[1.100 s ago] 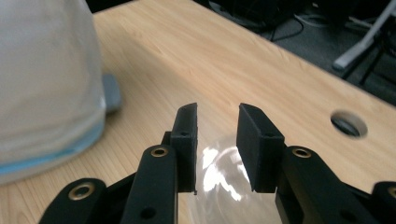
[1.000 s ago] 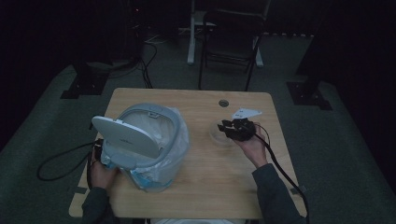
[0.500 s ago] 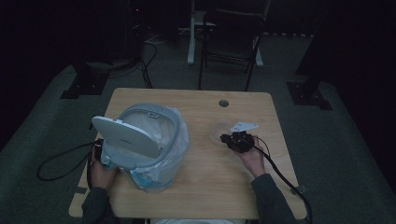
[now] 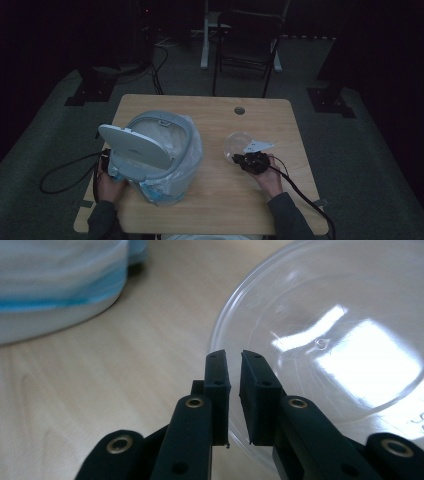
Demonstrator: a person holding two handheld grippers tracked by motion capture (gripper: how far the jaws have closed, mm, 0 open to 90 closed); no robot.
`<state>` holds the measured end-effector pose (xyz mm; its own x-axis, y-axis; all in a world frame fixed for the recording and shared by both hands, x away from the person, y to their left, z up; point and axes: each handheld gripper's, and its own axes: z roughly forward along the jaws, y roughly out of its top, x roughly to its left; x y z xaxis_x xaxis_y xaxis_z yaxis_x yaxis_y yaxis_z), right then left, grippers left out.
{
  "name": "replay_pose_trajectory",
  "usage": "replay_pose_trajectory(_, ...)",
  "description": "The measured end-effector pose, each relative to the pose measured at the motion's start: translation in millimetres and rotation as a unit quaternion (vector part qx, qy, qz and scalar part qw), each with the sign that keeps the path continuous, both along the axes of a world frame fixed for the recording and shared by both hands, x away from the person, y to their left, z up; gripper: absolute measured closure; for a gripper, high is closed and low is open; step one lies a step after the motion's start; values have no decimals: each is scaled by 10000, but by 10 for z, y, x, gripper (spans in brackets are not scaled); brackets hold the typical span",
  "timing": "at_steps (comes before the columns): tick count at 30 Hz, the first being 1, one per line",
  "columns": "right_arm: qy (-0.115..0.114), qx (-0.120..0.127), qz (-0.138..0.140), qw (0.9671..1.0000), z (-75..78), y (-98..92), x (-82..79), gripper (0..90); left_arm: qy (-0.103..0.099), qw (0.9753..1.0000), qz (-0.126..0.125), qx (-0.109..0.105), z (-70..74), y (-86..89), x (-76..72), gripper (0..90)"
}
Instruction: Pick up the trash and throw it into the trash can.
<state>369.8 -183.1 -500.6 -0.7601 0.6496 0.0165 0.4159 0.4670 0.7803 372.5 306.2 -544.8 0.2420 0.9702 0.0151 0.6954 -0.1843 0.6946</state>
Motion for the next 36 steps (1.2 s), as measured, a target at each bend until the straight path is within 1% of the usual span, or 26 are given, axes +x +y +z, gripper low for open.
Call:
replay_pose_trajectory(2, 44, -99, 89, 9999, -66, 56, -59, 802, 0, 10000, 1, -1, 0, 0, 0, 68)
replay_pose_trajectory(5, -12, 34, 123, 9999, -36, 53, -94, 781, 0, 10000, 1, 0, 0, 0, 0, 68)
replay_pose_trajectory(8, -140, 322, 131, 9993, 105, -5, -133, 750, 0, 10000, 1, -1, 0, 0, 0, 68)
replay_pose_trajectory(10, -257, 462, 153, 9985, 203, -49, -158, 735, 0, 10000, 1, -1, 0, 0, 0, 68)
replay_pose_trajectory(11, -341, 565, 158, 9977, 279, -79, -181, 724, 0, 10000, 3, -2, 0, 0, 0, 68)
replay_pose_trajectory(12, -415, 620, 155, 9971, 324, -97, -194, 714, 1, 10000, 1, -1, 0, 0, 0, 68)
replay_pose_trajectory(14, -652, 710, 117, 9953, 450, -156, -226, 684, 1, 10000, 4, -2, 0, 0, -1, 68)
replay_pose_trajectory(15, -715, 705, 76, 9949, 496, -186, -228, 670, -1, 10000, 4, -2, 0, 0, -1, 68)
replay_pose_trajectory(17, -820, 601, -44, 9948, 550, -253, -206, 642, 0, 10000, 4, -1, 0, 0, -1, 68)
replay_pose_trajectory(18, -821, 539, -97, 9951, 557, -279, -191, 627, 0, 10000, 4, 0, 0, 0, -1, 68)
replay_pose_trajectory(19, -767, 466, -150, 9959, 553, -321, -164, 607, 0, 10000, 5, -1, 0, 0, -1, 68)
replay_pose_trajectory(20, -691, 424, -144, 9966, 540, -341, -144, 593, 0, 10000, 4, -2, 0, 0, -1, 68)
replay_pose_trajectory(21, -605, 313, -145, 9976, 511, -368, -121, 582, -1, 10000, 6, -2, 0, 0, -1, 68)
replay_pose_trajectory(23, -507, 125, -132, 9985, 452, -387, -104, 582, -1, 10000, 5, -1, 0, 0, -1, 68)
replay_pose_trajectory(24, -501, 36, -135, 9986, 431, -389, -102, 591, 0, 10000, 6, -2, 0, -1, -1, 68)
replay_pose_trajectory(26, -544, -165, -155, 9983, 384, -376, -110, 642, -1, 10000, 6, -1, 0, -1, -1, 68)
replay_pose_trajectory(29, -546, -267, -150, 9980, 363, -353, -111, 700, -1, 10000, 8, -2, 0, -1, -1, 68)
replay_pose_trajectory(30, -546, -267, -150, 9980, 363, -353, -111, 700, -1, 10000, 8, -2, 0, -1, -1, 68)
replay_pose_trajectory(31, -563, -377, -137, 9976, 359, -310, -98, 734, -1, 10000, 8, -2, 0, -1, -1, 68)
replay_pose_trajectory(32, -563, -377, -137, 9976, 359, -310, -98, 734, -1, 10000, 8, -2, 0, -1, -1, 68)
replay_pose_trajectory(33, -548, -411, -103, 9976, 353, -272, -74, 761, 0, 10000, 8, -2, 0, -1, -1, 68)
replay_pose_trajectory(34, -536, -427, -89, 9976, 347, -255, -63, 769, -1, 10000, 9, -4, 0, -1, -1, 68)
replay_pose_trajectory(36, -535, -533, -44, 9971, 325, -206, -40, 796, 0, 10000, 10, -4, 0, -1, -1, 68)
